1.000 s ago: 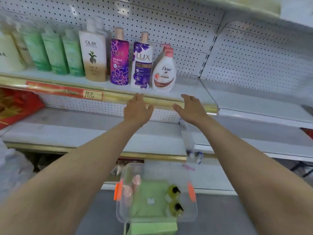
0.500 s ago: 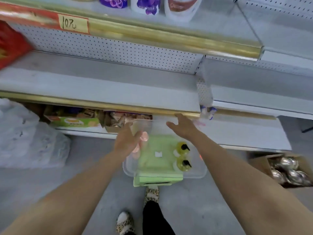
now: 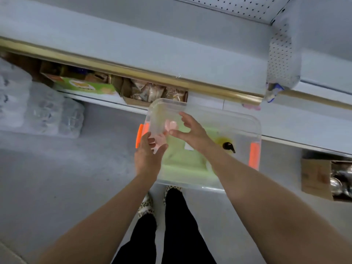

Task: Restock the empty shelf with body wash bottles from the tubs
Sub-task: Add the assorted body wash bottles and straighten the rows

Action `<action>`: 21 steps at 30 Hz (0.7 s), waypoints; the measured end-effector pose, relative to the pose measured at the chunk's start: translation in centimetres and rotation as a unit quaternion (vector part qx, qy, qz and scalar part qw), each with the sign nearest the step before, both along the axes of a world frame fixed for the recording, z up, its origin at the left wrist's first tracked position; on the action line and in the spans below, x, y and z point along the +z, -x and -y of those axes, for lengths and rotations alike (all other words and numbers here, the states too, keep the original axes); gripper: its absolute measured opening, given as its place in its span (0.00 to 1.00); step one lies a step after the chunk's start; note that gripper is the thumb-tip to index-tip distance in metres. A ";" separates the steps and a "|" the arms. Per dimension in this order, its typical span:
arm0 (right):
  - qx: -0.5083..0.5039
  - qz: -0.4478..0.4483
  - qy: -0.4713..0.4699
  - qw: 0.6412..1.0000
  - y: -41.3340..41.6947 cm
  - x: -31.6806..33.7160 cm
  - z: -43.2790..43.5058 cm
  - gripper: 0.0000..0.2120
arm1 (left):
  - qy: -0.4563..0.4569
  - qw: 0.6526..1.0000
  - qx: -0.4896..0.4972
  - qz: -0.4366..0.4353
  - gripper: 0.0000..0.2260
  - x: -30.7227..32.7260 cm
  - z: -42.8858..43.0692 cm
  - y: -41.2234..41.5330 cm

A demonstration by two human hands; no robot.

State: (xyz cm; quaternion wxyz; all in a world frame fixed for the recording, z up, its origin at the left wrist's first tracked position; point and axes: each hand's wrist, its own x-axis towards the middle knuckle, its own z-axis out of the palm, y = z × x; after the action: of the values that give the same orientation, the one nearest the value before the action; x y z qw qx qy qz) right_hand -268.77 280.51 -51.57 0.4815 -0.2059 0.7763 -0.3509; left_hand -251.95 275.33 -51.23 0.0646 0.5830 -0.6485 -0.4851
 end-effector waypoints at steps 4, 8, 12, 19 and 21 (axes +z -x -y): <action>0.054 -0.011 0.008 0.998 0.6 -1.8 0.9 0.34 | 0.027 0.999 0.015 0.028 0.24 -1.1 -0.6 0.8; 0.072 -0.010 0.017 0.997 1.2 -2.4 1.1 0.29 | -0.005 0.999 0.008 0.042 0.16 -1.1 -1.0 1.4; 0.063 -0.082 0.049 0.993 1.4 -2.6 0.2 0.23 | -0.049 0.999 0.008 0.003 0.14 -1.8 -0.6 1.7; 0.038 -0.141 0.040 0.988 3.8 -1.7 -2.1 0.17 | -0.096 0.994 0.013 -0.056 0.16 -3.0 0.8 2.7; 0.030 -0.140 0.049 0.989 4.2 -1.4 -2.9 0.17 | -0.088 0.995 -0.005 -0.049 0.14 -3.2 0.7 2.9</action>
State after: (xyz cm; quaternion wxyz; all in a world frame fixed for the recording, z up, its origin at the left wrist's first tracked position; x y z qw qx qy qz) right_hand -272.94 283.40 -52.96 0.3680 -0.2997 0.8113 -0.3414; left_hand -254.86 274.64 -54.40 0.0423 0.5587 -0.6027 -0.5682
